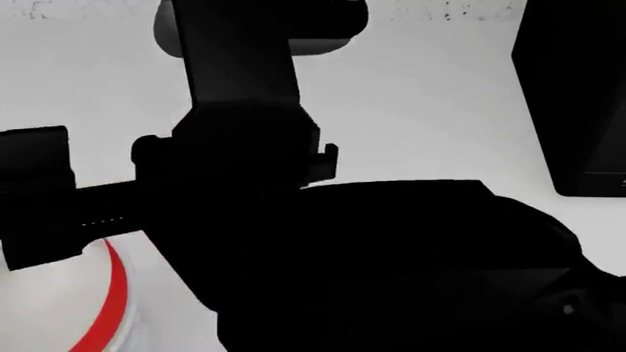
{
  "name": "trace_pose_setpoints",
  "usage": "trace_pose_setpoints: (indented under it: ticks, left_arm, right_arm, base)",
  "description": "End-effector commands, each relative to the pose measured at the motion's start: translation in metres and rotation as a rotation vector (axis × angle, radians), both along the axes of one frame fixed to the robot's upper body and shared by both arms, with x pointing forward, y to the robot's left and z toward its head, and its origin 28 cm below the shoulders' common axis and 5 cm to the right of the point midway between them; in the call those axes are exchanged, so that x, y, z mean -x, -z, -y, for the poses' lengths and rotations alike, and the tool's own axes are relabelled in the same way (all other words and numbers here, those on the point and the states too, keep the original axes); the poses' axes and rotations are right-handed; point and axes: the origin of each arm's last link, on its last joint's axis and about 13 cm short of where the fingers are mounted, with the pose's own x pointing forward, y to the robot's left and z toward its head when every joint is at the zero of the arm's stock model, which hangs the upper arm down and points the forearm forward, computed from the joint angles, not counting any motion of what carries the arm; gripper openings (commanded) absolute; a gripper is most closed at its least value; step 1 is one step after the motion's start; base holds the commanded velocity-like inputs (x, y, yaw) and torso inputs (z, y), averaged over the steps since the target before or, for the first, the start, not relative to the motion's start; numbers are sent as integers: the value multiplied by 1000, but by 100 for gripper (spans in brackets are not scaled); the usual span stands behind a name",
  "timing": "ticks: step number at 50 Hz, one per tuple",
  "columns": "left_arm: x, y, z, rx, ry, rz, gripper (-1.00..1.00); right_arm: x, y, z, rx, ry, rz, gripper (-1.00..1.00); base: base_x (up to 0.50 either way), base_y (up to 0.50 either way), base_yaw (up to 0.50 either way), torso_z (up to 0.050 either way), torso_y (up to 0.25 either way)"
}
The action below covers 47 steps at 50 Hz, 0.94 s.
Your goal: Stack the bowls from largest to smallest.
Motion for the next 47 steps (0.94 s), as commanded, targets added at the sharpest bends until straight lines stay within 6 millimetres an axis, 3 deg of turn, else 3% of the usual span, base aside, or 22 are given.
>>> trace_pose_setpoints:
  ticks: [1,3,5,6,7,9,10,12,14,15,17,18,20,21,23,24,26,27,29,32,36,47]
  left_arm:
    - [-13,5,2,-15,32,-52,100]
    - [-29,-14,-4,-33,-29,81,100]
    - [-18,9,5,6,71,-67,100]
    - [-33,-15,-4,-37,-12,73,100]
    - [-18,9,5,5,71,-67,100]
    - [-30,-12,-4,-35,-2,69,100]
    - [-15,10,5,2,79,-71,100]
    - [-39,-17,-4,-48,10,60,100]
    - [-37,7,7,-2,124,-85,100]
    - [-52,-20,-1,-60,37,44,100]
    - [-42,10,9,2,136,-96,100]
    - [-57,-17,1,-60,47,30,100]
    - [-62,3,15,0,159,-101,100]
    - [-76,-27,10,-86,73,15,100]
    - [-70,-1,18,-12,197,-107,100]
    - [-83,-32,14,-108,110,7,100]
    - [-63,10,17,-11,193,-120,100]
    - [-78,-21,10,-95,99,-4,100]
    - [-97,-39,29,-161,166,-110,100]
    - [-94,-26,54,-158,122,-277,100]
    - [-80,-68,83,-98,335,-113,100]
    - [-81,-118,79,-168,399,-70,100]
  right_arm:
    - [-4,-15,41,-114,169,131,100]
    - [-5,-8,52,-129,231,149,100]
    - [-7,-5,63,-133,266,161,100]
    - [-9,-2,69,-135,285,156,100]
    - [-13,0,75,-133,308,159,100]
    - [-21,5,88,-142,359,148,100]
    - [-22,6,90,-142,367,145,100]
    - [-28,16,102,-136,404,156,100]
    - [-31,25,110,-132,435,150,100]
    - [-31,31,115,-122,437,151,100]
    - [-28,36,121,-130,434,138,100]
    - [-29,40,124,-132,448,147,100]
    - [-31,45,133,-136,494,168,100]
    - [-28,46,137,-141,503,184,100]
    - [-25,50,145,-147,530,198,100]
    - [-25,53,150,-136,562,224,100]
    - [-25,58,158,-118,596,250,100]
    - [-24,60,160,-116,608,251,100]
    - [-21,64,167,-94,640,296,100]
    - [-25,55,183,-69,692,357,100]
    - [-32,49,195,-42,712,404,100]
    - [-43,4,199,-53,709,489,100]
  base:
    - [0,0,0,0,0]
    - [0,0,0,0,0]
    - [0,0,-1,0,0]
    - [0,0,0,0,0]
    - [0,0,0,0,0]
    - [0,0,0,0,0]
    - [0,0,0,0,0]
    - [0,0,0,0,0]
    - [0,0,0,0,0]
    - [0,0,0,0,0]
    - [0,0,0,0,-5]
    - [0,0,0,0,0]
    - [0,0,0,0,0]
    - [0,0,0,0,0]
    - [0,0,0,0,0]
    - [0,0,0,0,0]
    - [0,0,0,0,0]
    - [0,0,0,0,0]
    - [0,0,0,0,0]
    - [0,0,0,0,0]
    - [0,0,0,0,0]
    - [0,0,1,0,0]
